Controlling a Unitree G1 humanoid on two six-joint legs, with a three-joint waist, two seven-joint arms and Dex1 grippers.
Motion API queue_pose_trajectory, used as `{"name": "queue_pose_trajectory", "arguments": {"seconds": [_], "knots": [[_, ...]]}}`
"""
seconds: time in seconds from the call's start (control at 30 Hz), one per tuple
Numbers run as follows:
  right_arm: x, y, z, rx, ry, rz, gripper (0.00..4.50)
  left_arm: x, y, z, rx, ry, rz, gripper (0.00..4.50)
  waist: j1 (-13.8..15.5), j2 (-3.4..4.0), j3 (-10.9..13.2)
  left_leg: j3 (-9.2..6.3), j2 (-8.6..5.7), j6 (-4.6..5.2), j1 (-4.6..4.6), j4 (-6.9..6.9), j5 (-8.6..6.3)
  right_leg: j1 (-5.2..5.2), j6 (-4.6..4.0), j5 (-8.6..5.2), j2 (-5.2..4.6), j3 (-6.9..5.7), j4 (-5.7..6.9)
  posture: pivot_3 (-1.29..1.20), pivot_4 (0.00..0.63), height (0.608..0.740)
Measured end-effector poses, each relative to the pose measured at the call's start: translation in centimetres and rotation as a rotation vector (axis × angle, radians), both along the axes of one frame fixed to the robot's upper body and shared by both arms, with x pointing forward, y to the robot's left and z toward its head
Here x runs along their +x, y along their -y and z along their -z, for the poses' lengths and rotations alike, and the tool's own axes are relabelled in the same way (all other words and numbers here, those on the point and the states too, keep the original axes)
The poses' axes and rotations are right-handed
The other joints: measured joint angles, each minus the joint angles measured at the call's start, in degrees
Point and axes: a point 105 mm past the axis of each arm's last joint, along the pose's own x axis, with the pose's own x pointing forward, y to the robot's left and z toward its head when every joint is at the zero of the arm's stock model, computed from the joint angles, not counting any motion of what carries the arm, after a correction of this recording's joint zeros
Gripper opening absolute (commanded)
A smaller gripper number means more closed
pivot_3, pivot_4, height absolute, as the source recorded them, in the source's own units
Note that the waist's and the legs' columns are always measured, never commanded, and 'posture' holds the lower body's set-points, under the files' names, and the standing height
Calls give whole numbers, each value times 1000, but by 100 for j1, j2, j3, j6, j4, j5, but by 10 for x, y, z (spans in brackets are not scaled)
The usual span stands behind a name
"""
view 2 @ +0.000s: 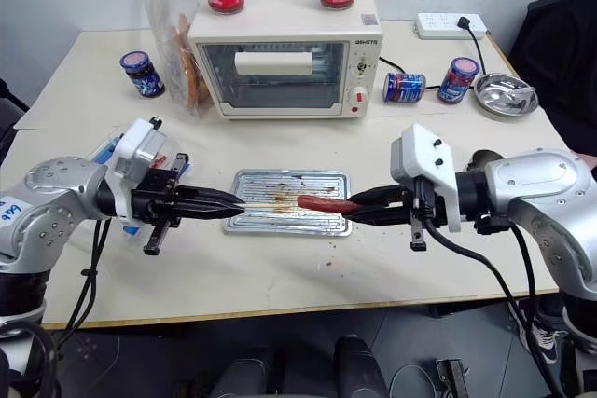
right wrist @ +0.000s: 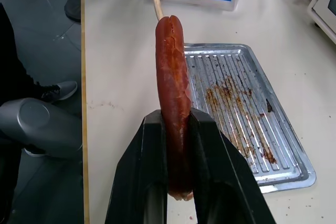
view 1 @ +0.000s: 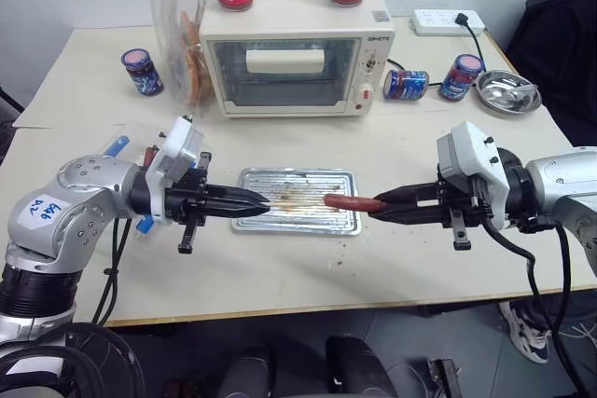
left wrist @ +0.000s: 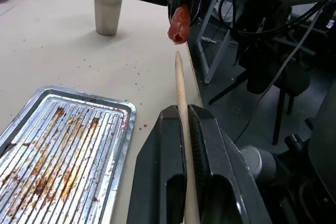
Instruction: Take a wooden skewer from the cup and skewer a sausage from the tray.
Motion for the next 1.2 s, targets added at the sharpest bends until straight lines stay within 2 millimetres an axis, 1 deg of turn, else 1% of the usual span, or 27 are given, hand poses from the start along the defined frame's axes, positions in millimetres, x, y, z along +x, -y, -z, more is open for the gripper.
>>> {"name": "queue_pose_trajectory", "arguments": {"seconds": [0.27, 0.6, 0.8, 1.2], "knots": [[0, -1, 0, 10, -5, 1, 403, 2, 4, -5, 7, 22, 12, 0, 0, 0, 0, 0, 0, 0, 0, 1, 0, 0, 0, 0, 0, 0, 1, 0, 150, 740], [0, 0, 2, 6, -12, 4, 403, 6, 1, -6, 10, 16, 6, 0, 2, 0, 0, 0, -1, 1, 0, 3, 0, 0, 0, 0, 0, 0, 2, 0, 150, 740], [0, 0, 1, 8, 0, 5, 403, 7, 1, -12, 17, 41, 15, 0, -1, 0, 0, 0, -1, 1, 0, 3, 0, 0, 0, 0, 0, 0, 3, 0, 150, 740], [3, 0, 0, 14, -4, 22, 403, 7, 1, -12, 17, 39, 15, 0, -1, 0, 0, 0, 0, 0, 0, 4, 0, 0, 0, 0, 0, 0, 4, 0, 150, 740]]}}
